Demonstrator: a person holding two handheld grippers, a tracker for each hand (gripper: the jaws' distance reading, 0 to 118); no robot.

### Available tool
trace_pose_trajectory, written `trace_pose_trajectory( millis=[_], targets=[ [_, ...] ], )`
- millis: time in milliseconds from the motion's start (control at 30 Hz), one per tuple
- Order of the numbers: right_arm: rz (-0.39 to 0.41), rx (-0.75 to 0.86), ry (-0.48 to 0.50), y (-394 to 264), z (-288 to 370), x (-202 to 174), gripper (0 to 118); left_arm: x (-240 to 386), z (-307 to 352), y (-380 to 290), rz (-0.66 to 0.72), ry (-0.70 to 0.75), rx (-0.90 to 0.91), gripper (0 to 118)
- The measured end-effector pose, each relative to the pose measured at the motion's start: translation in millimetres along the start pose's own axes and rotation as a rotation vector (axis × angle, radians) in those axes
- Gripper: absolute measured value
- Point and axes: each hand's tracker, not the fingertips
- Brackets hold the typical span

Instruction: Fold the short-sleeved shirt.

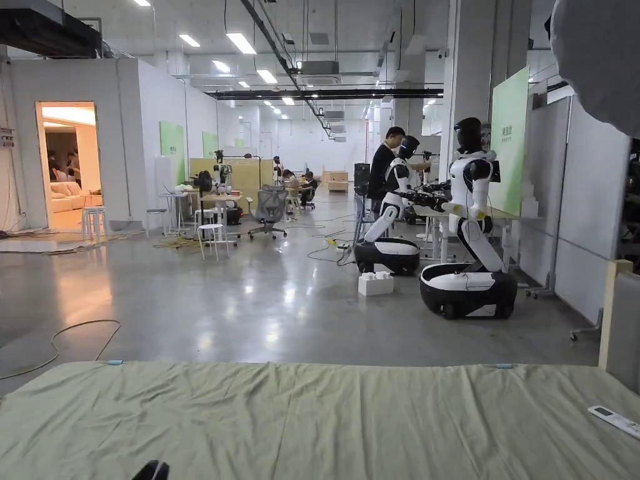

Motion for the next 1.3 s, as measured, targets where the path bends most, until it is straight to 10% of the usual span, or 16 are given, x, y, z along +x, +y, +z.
trace_pose_trajectory(
  millis=[33, 133, 233, 333, 400, 500, 667, 767, 933, 1300],
  targets=[
    [0.374, 0.093, 0.029, -10, 7, -24, 0, 21, 0, -7, -0.292, 0.016, 0.020, 3],
    [0.877, 0.116, 0.164, -23, 9, -45, 1, 70, 5, -53, -1.022, -0.088, 0.059, 3],
    [0.906, 0.080, 0.475, -11, 14, -88, 1, 100, 27, -96, -1.138, -0.401, 0.025, 2],
    [0.948, 0.119, 0.584, -37, 35, -34, 1, 113, 50, -117, -1.040, -0.567, -0.003, 2],
    [0.879, 0.105, 0.549, -55, 29, -90, 1, 109, 46, -119, -0.928, -0.477, -0.023, 2],
    [0.481, -0.010, 0.401, -56, -1, -65, 1, 65, 17, -84, -0.415, -0.281, -0.144, 2],
    [-0.437, -0.184, 0.083, -56, 1, 4, 1, -43, 12, -65, 0.766, -0.103, -0.141, 2],
    [-1.013, -0.330, 0.102, -93, 18, 20, 0, -57, 25, -88, 0.963, -0.061, -0.164, 2],
    [-0.881, -0.232, 0.009, -80, 31, 29, 0, -46, 40, -70, 0.777, -0.062, -0.126, 2],
    [-0.896, -0.247, 0.056, -77, 26, 27, 0, -43, 34, -64, 0.768, -0.124, -0.124, 2]
  ],
)
